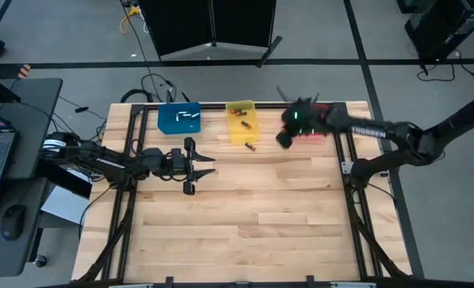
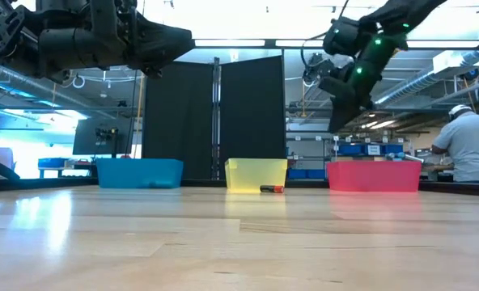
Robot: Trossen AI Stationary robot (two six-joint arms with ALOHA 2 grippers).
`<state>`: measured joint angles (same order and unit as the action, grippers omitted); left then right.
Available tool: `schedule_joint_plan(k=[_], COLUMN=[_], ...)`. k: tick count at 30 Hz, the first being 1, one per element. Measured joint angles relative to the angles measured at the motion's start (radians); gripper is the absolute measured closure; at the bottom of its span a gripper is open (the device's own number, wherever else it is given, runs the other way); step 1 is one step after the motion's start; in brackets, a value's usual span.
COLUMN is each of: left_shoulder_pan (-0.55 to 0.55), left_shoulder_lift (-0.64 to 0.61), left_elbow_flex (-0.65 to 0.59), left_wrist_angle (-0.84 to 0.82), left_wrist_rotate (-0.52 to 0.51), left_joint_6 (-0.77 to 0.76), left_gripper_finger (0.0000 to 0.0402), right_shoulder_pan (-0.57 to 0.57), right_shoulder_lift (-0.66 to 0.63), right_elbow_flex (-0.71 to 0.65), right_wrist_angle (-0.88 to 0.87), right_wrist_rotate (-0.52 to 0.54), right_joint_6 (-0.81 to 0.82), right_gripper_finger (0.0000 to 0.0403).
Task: Sort batteries
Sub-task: Put the black red battery into the yellow bin
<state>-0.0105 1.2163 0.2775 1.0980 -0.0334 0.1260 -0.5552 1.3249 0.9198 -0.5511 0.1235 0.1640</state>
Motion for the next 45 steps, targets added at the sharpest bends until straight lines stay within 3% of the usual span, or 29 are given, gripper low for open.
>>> schedule_joint_plan(k=[4, 8, 18, 28, 40, 45], left_shoulder_pan=[0.000, 0.000, 0.000, 0.000, 0.000, 0.000], left_shoulder_lift=[0.000, 0.000, 0.000, 0.000, 0.000, 0.000], left_elbow_flex=[0.000, 0.000, 0.000, 0.000, 0.000, 0.000], left_wrist_angle=[-0.001, -0.005, -0.017, -0.026, -0.027, -0.028], left_wrist_rotate=[0.000, 0.000, 0.000, -0.004, -0.010, -0.010], left_joint_6=[0.000, 0.000, 0.001, 0.003, 0.003, 0.003], left_gripper_finger=[0.0241, 0.0241, 0.0241, 0.0241, 0.0241, 0.0241], right_shoulder_pan=[0.165, 0.279, 0.329, 0.303, 0.301, 0.293], right_shoulder_lift=[-0.022, 0.037, 0.290, 0.448, 0.585, 0.617], right_elbow_flex=[-0.186, -0.301, -0.331, -0.330, -0.230, -0.211], right_wrist_angle=[0.309, 0.590, 0.964, 1.103, 1.127, 1.138], right_wrist_rotate=[-0.009, -0.015, 0.081, 0.104, 0.093, 0.099], right_joint_6=[0.084, 0.146, 0.141, 0.121, 0.068, 0.068], right_gripper_finger=[0.0393, 0.0363, 0.0291, 0.0242, 0.0251, 0.0278])
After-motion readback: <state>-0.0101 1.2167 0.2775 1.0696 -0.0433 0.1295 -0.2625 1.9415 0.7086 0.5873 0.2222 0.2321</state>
